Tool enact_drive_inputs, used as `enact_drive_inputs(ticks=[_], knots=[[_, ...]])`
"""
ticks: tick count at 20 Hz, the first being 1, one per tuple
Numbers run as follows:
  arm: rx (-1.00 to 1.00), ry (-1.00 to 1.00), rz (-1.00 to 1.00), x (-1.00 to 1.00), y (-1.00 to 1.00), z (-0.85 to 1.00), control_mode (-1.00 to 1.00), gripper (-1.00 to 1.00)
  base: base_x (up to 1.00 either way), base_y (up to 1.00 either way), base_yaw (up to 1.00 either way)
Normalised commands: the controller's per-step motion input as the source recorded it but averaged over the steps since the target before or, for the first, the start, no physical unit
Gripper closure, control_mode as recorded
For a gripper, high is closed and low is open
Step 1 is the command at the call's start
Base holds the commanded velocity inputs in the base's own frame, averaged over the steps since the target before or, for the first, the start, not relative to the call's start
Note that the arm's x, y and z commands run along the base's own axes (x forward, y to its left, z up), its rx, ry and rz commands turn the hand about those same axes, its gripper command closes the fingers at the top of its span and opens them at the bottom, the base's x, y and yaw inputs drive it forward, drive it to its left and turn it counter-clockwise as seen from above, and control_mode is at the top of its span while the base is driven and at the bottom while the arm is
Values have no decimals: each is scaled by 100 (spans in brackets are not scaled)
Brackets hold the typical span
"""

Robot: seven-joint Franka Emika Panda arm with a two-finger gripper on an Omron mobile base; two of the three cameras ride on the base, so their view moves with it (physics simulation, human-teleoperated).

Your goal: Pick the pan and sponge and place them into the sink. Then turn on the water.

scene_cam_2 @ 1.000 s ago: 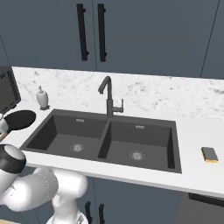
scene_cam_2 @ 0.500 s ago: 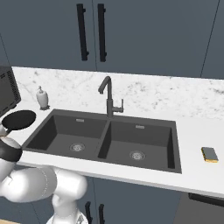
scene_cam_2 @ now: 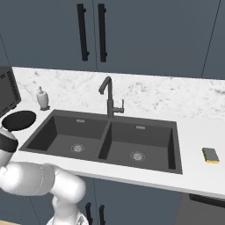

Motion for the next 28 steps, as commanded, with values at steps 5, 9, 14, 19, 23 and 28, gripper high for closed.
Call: enact_drive_inputs(ticks=[5,9,14,19,23,28], knots=[[0,2,0,7,21,-19,-100,-100,0,0,0],[0,0,0,15,12,-15,-100,-100,0,0,0],[0,0,0,20,2,-14,-100,-100,0,0,0],[0,0,2,13,0,-24,-100,-100,0,0,0],[0,4,1,3,0,-30,-100,-100,0,0,0],[0,4,1,1,0,-26,-100,-100,0,0,0]])
